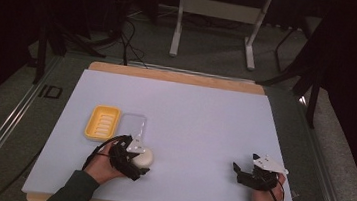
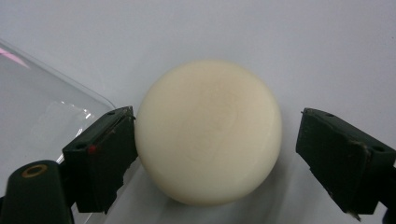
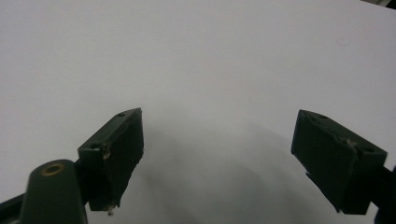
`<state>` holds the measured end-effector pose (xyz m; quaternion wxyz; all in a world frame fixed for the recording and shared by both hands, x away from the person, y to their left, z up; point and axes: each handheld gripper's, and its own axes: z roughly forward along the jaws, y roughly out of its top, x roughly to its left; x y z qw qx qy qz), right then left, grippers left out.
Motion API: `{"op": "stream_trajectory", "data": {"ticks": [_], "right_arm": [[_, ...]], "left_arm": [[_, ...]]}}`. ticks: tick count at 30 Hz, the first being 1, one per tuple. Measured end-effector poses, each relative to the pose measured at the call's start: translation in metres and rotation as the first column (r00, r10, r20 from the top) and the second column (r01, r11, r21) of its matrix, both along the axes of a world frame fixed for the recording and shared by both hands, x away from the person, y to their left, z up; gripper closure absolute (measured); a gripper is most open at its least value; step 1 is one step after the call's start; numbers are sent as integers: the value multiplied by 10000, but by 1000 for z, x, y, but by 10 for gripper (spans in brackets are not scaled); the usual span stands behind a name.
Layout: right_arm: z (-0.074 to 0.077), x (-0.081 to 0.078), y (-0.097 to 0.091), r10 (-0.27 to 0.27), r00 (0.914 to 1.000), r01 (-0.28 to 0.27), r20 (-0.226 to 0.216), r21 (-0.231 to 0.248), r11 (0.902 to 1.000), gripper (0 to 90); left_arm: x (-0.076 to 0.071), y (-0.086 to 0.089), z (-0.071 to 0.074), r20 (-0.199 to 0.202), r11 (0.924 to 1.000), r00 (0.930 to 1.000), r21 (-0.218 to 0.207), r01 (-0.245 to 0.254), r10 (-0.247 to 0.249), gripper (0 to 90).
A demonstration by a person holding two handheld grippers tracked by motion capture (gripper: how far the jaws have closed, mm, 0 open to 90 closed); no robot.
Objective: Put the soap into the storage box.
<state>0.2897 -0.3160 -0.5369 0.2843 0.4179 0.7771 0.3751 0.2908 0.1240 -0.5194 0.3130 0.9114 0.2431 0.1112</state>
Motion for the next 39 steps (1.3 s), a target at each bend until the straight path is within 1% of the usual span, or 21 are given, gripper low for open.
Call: {"op": "stream_trajectory", "data": {"ticks": [12, 16, 21, 23, 26, 32, 39], "right_arm": [[0, 0, 0, -2, 10000, 2, -8, 19, 10000, 168], [0, 0, 0, 0, 10000, 0, -13, 6, 10000, 169], [0, 0, 0, 1, 10000, -1, -5, 7, 10000, 168], [0, 0, 0, -4, 10000, 4, -2, 11, 10000, 168], [0, 0, 0, 0, 10000, 0, -3, 3, 10000, 168], [0, 0, 0, 2, 10000, -2, -1, 10, 10000, 169], [0, 0, 0, 10, 10000, -10, -10, 13, 10000, 168]], "left_arm": [[4, -6, -2, 4, 9998, 9999, 152, 117, -118, 146], [3, -8, -2, 57, 9997, 9998, 150, 169, -170, 150], [1, -10, -1, 71, 9990, 9992, 218, 403, -405, 165], [1, -11, -2, 76, 9991, 9992, 190, 382, -383, 167], [3, -13, -3, -29, 9990, 9992, 197, 390, -390, 165], [6, -18, -6, -126, 9973, 9986, 504, 526, -521, 166], [8, -15, -4, -332, 9956, 9977, 705, 621, -599, 190]]}}
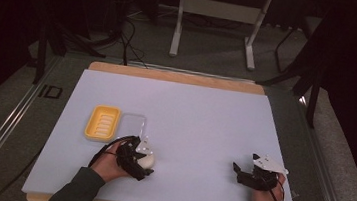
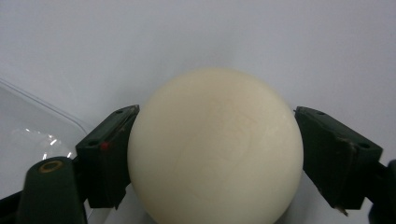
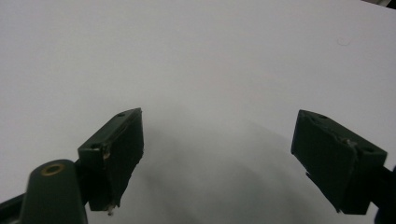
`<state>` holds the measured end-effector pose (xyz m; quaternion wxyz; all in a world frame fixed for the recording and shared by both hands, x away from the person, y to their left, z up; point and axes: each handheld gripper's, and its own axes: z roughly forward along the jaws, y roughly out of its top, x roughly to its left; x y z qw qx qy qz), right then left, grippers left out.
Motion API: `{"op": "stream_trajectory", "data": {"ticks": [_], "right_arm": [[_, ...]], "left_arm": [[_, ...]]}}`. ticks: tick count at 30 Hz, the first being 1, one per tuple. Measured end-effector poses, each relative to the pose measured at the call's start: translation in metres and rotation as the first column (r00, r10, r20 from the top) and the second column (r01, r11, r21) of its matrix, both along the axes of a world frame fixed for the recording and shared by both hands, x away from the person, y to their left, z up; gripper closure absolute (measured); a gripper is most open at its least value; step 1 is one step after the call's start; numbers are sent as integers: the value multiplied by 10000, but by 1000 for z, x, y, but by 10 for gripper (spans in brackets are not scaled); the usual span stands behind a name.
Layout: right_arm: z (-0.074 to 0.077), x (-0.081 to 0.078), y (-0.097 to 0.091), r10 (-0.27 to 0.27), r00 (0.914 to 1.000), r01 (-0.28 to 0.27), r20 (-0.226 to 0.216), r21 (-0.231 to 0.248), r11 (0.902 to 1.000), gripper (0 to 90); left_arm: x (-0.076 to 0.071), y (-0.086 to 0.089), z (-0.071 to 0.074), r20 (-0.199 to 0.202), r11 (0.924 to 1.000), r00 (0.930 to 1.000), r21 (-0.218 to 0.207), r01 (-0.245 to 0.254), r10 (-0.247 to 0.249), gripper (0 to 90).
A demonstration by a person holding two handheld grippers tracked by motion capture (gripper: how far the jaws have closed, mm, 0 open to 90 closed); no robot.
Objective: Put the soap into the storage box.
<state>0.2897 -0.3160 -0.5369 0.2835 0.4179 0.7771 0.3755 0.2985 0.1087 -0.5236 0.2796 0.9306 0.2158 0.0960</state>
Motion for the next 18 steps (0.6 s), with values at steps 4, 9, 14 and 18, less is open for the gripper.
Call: {"op": "stream_trajectory", "data": {"ticks": [4, 9, 14, 18], "right_arm": [[0, 0, 0, -4, 10000, 4, -6, -9, 10000, 169], [0, 0, 0, -6, 10000, 6, -13, -5, 10000, 168], [0, 0, 0, -5, 10000, 5, -32, -5, 10000, 168], [0, 0, 0, -2, 10000, 2, -37, -9, 10000, 169]], "left_arm": [[2, 2, 1, -261, 9999, 9997, 103, 23, -20, 214], [6, 2, 2, -574, 9998, 9984, 203, 0, 12, 220], [9, -1, 4, -782, 9987, 9969, 500, 125, -86, 222], [11, -2, 6, -926, 9974, 9956, 693, 185, -121, 239]]}}
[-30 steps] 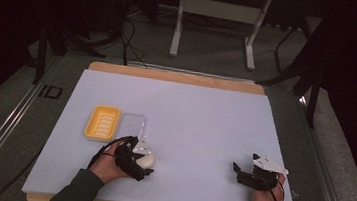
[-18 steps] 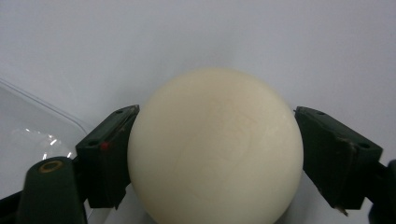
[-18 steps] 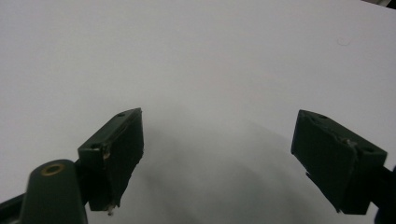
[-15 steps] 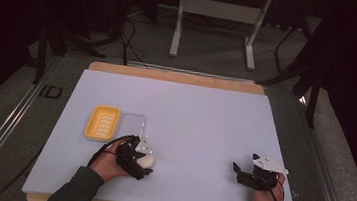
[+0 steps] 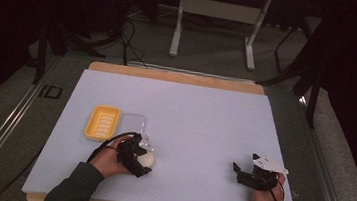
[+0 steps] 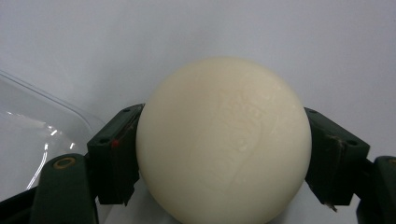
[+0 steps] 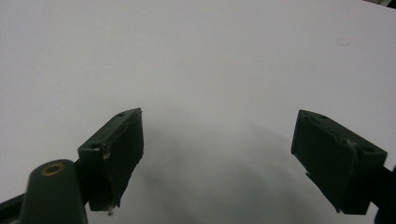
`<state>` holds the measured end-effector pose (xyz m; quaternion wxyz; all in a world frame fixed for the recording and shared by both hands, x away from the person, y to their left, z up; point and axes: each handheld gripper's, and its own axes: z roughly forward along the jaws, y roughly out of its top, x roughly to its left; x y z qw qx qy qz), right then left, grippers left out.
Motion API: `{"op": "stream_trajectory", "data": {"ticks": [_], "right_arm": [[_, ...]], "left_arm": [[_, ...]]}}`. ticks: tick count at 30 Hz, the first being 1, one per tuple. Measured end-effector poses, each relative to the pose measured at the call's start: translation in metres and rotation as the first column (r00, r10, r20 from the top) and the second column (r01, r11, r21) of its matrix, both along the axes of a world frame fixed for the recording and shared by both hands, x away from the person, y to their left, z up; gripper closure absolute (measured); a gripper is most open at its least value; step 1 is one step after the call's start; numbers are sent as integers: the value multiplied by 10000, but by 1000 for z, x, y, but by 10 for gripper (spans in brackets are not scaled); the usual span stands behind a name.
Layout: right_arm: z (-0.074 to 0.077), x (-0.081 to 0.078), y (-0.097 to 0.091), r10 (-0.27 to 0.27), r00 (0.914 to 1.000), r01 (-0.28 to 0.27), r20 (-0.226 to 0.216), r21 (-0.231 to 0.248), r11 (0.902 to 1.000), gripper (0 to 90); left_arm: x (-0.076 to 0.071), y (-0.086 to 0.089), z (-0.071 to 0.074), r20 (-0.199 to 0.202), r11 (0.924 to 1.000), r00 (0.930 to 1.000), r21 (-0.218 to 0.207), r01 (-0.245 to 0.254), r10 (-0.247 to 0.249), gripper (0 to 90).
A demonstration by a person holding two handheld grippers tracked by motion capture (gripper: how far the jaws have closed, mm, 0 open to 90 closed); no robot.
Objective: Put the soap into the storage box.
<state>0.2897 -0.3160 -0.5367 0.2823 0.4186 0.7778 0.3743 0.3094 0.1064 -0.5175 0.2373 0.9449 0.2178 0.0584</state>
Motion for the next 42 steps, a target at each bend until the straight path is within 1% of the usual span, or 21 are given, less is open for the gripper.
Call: {"op": "stream_trajectory", "data": {"ticks": [5, 10, 13, 15, 16, 18, 23, 25, 27, 33, 35, 36, 39, 40, 42], "right_arm": [[0, 0, 0, 0, 10000, 0, -3, 2, 10000, 168], [0, 0, 0, -1, 10000, 1, -9, 14, 10000, 168], [0, 0, 0, 3, 10000, -3, -9, 13, 10000, 169], [0, 0, 0, 9, 10000, -9, -12, 8, 10000, 169], [0, 0, 0, 7, 10000, -7, -11, 9, 10000, 169], [0, 0, 0, 9, 10000, -9, -20, 19, 10000, 169], [0, 0, 0, 6, 10000, -6, -26, 23, 10000, 169], [0, 0, 0, 17, 10000, -17, -16, 9, 10000, 169], [0, 0, 0, 10, 10000, -10, -25, 16, 10000, 169], [0, 0, 0, 12, 10000, -12, -7, 5, 10000, 168], [0, 0, 0, 7, 10000, -7, 0, 20, 10000, 168], [0, 0, 0, 7, 10000, -7, 2, 19, 10000, 169], [0, 0, 0, 5, 10000, -5, 23, 33, 10000, 169], [0, 0, 0, 6, 10000, -6, 28, 42, 10000, 169], [0, 0, 0, 7, 10000, -7, 30, 44, 10000, 169]], "left_arm": [[2, -2, 2, -157, 9995, 9998, 269, 144, -140, 244], [5, -6, 5, -387, 9970, 9989, 713, 300, -273, 245], [7, -8, 7, -563, 9933, 9978, 1075, 414, -355, 246], [8, -10, 8, -608, 9905, 9973, 1283, 498, -422, 247], [8, -11, 8, -587, 9886, 9968, 1374, 611, -534, 248], [8, -11, 8, -605, 9864, 9959, 1455, 761, -679, 249], [6, -13, 10, -536, 9768, 9920, 1760, 1223, -1145, 251], [6, -13, 11, -499, 9738, 9908, 1847, 1328, -1257, 251], [6, -13, 12, -447, 9717, 9904, 1929, 1367, -1304, 251], [7, -10, 17, -391, 9718, 9904, 1913, 1376, -1325, 251], [7, -8, 19, -402, 9736, 9904, 1820, 1377, -1326, 251], [8, -8, 20, -369, 9726, 9898, 1842, 1420, -1376, 252], [8, -5, 24, -344, 9738, 9905, 1815, 1374, -1333, 251], [8, -5, 25, -314, 9753, 9912, 1772, 1319, -1284, 251], [8, -4, 26, -308, 9751, 9912, 1783, 1320, -1285, 251]]}}
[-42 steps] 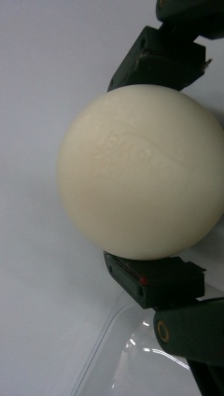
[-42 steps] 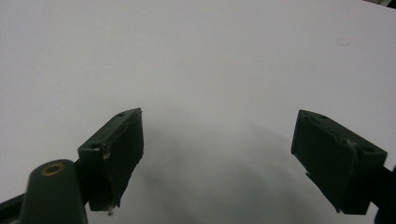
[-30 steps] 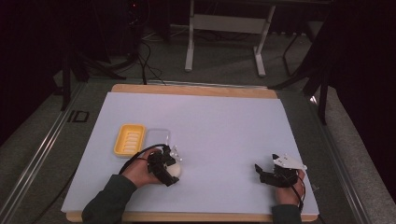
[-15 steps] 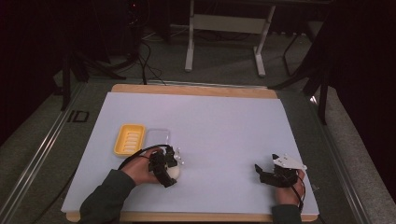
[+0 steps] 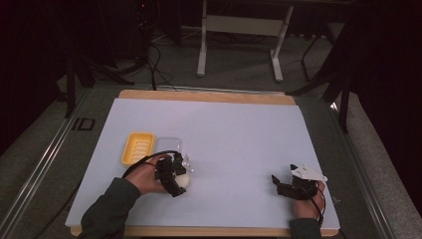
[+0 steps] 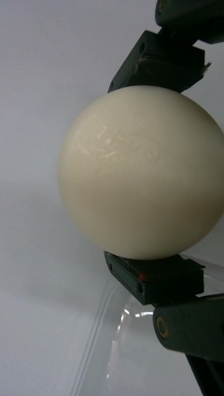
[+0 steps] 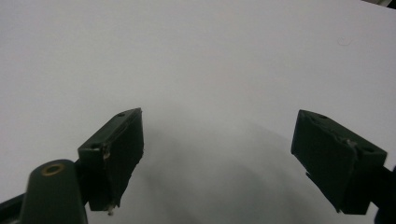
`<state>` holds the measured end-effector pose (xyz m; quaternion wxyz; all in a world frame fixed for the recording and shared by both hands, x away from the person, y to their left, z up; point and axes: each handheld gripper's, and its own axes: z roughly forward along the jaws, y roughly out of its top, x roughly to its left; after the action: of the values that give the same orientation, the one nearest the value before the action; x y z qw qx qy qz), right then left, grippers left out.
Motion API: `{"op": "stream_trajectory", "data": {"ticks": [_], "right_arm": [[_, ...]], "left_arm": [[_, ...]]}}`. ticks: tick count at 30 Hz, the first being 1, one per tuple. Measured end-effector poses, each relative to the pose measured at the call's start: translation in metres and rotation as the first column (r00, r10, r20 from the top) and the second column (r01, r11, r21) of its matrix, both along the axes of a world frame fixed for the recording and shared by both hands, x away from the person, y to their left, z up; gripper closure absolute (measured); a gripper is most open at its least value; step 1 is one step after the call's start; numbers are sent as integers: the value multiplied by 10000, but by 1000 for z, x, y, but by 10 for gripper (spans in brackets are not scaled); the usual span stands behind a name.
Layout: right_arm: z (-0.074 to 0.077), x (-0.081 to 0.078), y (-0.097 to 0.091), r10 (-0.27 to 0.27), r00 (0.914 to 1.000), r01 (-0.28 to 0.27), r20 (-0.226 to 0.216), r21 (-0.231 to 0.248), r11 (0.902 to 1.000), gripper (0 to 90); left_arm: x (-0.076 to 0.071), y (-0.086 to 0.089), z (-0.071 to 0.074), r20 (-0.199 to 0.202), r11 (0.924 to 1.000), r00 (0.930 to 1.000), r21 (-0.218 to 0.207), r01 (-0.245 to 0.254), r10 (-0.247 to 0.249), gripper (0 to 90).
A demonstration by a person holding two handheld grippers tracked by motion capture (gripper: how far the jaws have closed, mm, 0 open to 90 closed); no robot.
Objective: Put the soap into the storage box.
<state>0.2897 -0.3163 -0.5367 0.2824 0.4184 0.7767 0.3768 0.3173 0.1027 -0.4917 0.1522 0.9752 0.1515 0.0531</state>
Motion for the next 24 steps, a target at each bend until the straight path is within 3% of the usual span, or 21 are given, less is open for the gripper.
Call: {"op": "stream_trajectory", "data": {"ticks": [24], "right_arm": [[0, 0, 0, -22, 10000, 22, 24, 32, 10000, 168]], "left_arm": [[7, 18, 19, 88, 9996, 9996, -138, -262, 264, 252]]}}
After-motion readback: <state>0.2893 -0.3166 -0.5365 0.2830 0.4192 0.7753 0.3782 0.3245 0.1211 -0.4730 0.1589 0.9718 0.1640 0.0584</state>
